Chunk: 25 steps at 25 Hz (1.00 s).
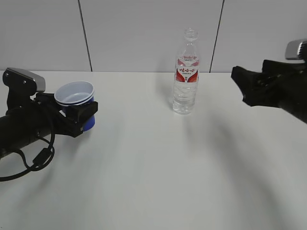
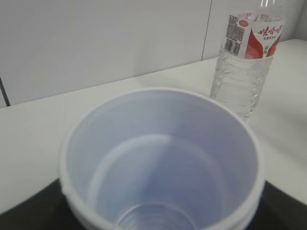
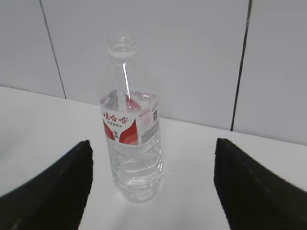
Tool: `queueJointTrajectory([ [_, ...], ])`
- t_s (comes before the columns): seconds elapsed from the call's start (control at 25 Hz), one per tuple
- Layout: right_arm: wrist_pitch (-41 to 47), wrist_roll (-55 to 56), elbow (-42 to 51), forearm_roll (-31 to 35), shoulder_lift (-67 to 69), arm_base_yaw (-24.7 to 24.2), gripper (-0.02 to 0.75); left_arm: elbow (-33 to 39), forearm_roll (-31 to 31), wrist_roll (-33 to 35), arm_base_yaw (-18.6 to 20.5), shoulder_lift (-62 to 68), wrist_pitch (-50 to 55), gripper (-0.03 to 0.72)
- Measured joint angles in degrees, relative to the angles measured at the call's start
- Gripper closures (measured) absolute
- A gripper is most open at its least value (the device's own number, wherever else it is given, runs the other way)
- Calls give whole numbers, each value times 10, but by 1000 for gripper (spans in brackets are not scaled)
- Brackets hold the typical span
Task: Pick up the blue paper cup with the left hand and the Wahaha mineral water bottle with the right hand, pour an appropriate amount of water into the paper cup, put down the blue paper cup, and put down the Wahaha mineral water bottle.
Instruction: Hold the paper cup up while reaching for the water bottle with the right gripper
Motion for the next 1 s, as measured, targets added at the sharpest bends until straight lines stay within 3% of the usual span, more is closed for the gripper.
queueJointTrajectory([
  [0.32,-36,-46,-63,90,143,80,150,0,0,0,0,0,0,147],
  [0.76,-3,-256,-216,439,246,229,150,0,-7,0,0,0,0,147],
  [1.0,-4,-278,-241,506,267,241,150,1,-11,0,0,0,0,147],
])
